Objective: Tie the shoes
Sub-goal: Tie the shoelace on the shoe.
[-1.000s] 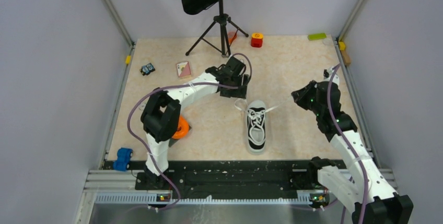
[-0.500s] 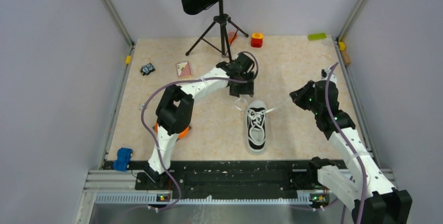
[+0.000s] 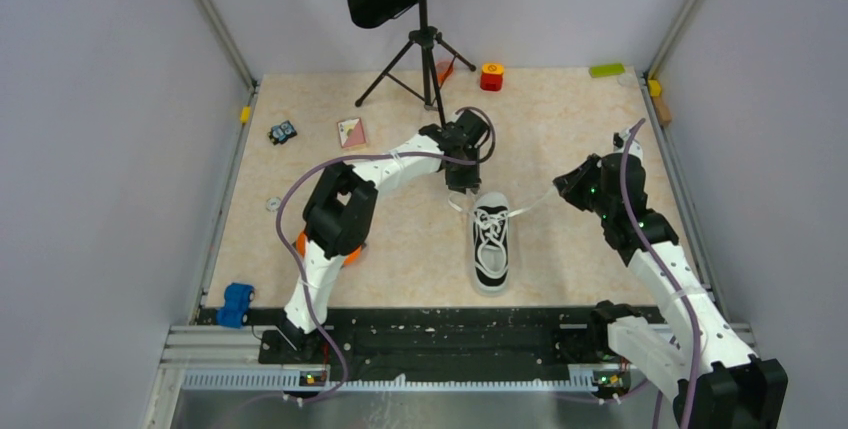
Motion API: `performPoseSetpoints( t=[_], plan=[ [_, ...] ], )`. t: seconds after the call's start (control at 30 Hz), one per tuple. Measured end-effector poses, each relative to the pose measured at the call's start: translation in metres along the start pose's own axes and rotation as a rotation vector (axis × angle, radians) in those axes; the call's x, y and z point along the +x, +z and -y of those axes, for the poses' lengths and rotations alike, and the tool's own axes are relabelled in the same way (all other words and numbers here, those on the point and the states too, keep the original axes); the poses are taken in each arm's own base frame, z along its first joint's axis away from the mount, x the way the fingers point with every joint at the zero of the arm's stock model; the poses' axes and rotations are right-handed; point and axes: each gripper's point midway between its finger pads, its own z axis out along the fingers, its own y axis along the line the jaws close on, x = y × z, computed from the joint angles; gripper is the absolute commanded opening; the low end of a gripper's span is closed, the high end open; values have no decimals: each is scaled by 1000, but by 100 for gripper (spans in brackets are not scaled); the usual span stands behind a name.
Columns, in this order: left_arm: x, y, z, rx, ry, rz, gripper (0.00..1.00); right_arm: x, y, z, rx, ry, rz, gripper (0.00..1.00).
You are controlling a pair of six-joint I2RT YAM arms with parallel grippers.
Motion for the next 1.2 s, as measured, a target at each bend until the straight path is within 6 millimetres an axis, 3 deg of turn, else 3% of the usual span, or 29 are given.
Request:
performPoseSetpoints(
  t=[0.03, 0.07, 0.37, 0.5, 0.63, 0.8, 0.93, 1.03, 1.2],
  plan=[
    [-1, 0, -2, -8, 3, 5, 7, 0, 0, 0, 0, 0, 0, 0],
    [-1, 1, -2, -12, 0, 7, 0, 0, 0, 0, 0, 0, 0, 0],
    [-6, 0, -24, -94, 58, 37, 0, -2, -2, -2, -7, 1, 9, 0],
    [0, -20, -41, -125, 89, 36, 0, -3, -3, -2, -10, 1, 13, 0],
    [-14, -95, -45, -86, 97, 136, 0, -2, -3, 1, 4, 1, 17, 0],
    [-30, -213, -51, 16, 69, 372, 0, -7, -3, 8, 39, -11, 43, 0],
    [-14, -266, -76, 33, 38, 479, 0, -8, -3, 11, 52, -19, 53, 0],
    [6, -267, -90, 26, 31, 470, 0, -6, 0, 14, 54, -19, 56, 0],
    [60, -217, -119, -38, 16, 281, 0, 13, 6, 33, 101, -22, 20, 0]
  ],
)
